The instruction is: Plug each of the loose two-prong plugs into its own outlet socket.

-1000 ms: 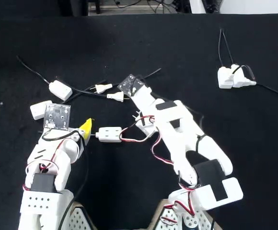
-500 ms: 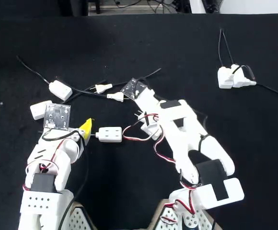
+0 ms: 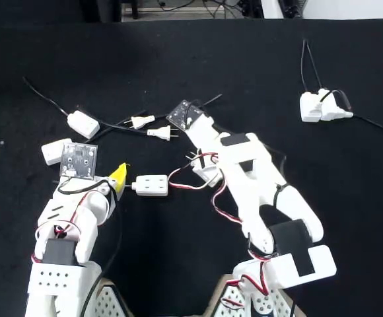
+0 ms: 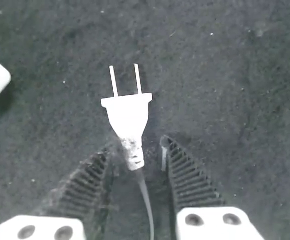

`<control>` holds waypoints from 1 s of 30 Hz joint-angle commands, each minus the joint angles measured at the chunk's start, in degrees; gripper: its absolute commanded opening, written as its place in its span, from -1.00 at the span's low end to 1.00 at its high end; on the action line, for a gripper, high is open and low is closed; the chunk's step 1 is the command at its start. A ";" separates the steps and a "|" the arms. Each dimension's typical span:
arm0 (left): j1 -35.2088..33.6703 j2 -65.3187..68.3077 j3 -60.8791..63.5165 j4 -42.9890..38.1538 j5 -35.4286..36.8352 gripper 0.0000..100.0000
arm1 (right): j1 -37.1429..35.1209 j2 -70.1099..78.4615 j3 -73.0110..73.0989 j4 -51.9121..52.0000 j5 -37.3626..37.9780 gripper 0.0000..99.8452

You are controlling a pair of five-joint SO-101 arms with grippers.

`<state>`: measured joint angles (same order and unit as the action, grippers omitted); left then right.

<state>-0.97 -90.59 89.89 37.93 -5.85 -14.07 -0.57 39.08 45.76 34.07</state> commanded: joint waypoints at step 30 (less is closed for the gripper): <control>0.84 -0.62 -5.85 -0.09 0.44 -0.53 | -10.29 -26.24 11.74 -1.67 -3.96 -0.98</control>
<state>-0.97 -90.59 89.71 37.93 -5.93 -18.81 -19.82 47.78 47.69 30.73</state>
